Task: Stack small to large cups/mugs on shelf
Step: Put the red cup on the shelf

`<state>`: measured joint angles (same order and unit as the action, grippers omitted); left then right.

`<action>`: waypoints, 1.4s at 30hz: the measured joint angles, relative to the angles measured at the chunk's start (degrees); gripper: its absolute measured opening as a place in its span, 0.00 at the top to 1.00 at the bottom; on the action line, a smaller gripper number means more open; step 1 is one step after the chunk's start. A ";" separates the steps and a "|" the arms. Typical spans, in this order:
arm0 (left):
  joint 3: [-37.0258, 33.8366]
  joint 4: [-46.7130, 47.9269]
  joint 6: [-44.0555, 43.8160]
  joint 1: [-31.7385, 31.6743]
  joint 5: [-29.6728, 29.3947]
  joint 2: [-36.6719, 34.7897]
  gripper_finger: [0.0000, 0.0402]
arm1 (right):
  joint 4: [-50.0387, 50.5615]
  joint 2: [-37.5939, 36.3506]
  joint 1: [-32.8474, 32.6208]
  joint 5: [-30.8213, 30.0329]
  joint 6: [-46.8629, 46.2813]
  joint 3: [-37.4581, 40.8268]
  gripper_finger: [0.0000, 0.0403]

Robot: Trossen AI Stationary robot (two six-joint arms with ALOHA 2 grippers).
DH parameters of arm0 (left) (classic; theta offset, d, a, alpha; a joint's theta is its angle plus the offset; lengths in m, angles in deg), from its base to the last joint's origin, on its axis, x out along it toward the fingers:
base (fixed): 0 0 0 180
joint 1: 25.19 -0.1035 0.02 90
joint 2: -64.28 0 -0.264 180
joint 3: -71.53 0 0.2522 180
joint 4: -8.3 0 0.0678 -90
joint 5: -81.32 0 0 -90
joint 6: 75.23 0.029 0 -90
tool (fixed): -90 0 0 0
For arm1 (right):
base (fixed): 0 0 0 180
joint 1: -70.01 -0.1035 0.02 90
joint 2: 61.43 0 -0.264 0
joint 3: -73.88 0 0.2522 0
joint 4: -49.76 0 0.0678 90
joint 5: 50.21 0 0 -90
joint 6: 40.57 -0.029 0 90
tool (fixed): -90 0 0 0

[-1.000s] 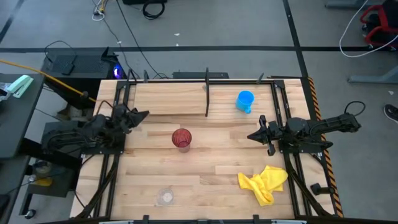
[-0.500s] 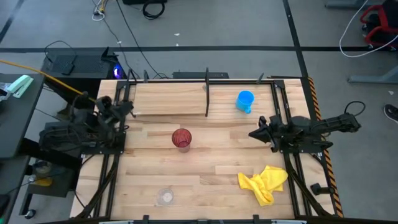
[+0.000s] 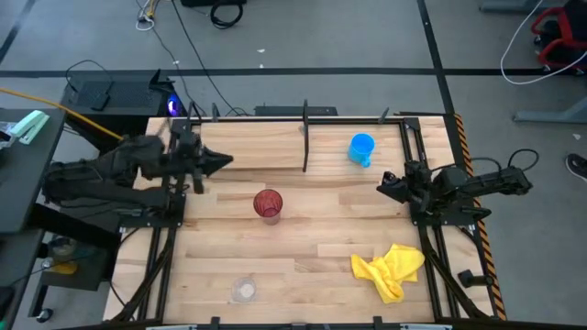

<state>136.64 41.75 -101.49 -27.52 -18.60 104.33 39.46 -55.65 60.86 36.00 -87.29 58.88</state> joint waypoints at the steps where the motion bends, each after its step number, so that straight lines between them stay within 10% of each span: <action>1: 2.88 4.48 0.00 0.02 -0.06 1.99 0.97 | -0.26 0.00 0.00 -0.02 -0.58 0.00 0.97; 17: 34.88 47.83 -1.57 0.02 -3.98 30.27 0.97 | -0.95 0.00 0.02 -0.02 -6.76 0.00 0.97; 42: 36.07 50.84 4.18 -0.48 8.25 50.08 0.70 | 4.76 0.61 0.02 -0.06 -13.76 0.00 0.95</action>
<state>172.72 92.59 -97.31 -28.00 -10.35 154.41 44.22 -55.04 60.88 35.94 -101.04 58.88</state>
